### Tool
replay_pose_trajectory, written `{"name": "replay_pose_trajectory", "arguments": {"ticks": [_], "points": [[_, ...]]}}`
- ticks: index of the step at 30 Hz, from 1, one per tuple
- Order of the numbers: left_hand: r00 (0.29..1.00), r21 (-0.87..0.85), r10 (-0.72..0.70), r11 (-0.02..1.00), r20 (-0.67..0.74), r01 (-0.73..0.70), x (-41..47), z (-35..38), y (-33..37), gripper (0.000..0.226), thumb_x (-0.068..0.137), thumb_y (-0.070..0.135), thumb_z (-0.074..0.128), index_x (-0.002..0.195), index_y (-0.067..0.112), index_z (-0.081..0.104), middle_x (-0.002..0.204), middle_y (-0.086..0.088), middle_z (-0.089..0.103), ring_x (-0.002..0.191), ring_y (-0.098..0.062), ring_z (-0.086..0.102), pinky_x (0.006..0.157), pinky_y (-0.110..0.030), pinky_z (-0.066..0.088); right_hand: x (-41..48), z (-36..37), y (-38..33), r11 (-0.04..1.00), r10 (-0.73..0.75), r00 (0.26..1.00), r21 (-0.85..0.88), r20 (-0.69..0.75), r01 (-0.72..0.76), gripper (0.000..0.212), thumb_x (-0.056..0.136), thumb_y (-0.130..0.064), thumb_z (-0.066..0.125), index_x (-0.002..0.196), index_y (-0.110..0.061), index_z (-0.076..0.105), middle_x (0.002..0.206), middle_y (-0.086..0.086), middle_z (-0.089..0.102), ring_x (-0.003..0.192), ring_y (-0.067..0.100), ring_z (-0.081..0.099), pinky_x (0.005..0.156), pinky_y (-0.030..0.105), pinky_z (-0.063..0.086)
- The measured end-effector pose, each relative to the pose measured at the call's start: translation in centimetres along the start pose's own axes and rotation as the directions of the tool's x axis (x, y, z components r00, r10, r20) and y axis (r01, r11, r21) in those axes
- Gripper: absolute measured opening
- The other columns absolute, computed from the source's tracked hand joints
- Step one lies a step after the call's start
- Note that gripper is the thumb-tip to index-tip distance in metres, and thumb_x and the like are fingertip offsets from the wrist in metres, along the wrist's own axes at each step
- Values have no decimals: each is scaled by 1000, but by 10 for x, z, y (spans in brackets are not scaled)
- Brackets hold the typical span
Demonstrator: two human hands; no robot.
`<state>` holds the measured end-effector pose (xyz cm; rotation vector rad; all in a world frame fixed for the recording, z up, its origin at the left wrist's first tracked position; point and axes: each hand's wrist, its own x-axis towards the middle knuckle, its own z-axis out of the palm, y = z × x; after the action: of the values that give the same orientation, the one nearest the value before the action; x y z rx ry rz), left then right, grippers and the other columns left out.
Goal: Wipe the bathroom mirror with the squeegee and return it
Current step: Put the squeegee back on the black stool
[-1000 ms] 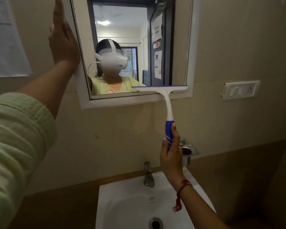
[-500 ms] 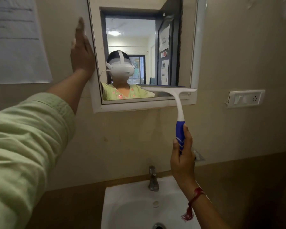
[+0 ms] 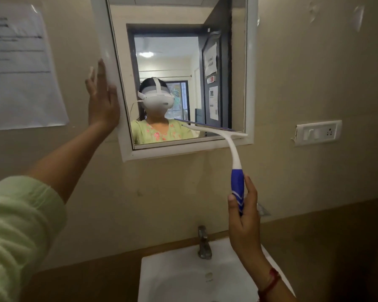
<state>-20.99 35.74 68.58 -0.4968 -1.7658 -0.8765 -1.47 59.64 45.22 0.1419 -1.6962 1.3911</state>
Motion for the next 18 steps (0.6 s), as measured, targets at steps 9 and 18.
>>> {"name": "replay_pose_trajectory", "arguments": {"ticks": [9,18], "points": [[971,-104,-201,971,130,215,-175,-42,24,55,99,27,37,146,32,9,151,-11,8,116,12,32,79,2,30,-14,-23,-14,959,179,974,197,141,-205,61,81,-48,48,139,-30,36,112,20,52,86,18,48,67,26,45],[737,116,-626,777,256,619,-340,-79,48,56,91,36,45,142,31,24,143,-5,24,110,-7,43,90,-27,36,-67,-46,9,787,429,772,224,469,-574,40,79,-42,48,118,-34,54,48,-6,43,39,2,37,35,14,33]]}}
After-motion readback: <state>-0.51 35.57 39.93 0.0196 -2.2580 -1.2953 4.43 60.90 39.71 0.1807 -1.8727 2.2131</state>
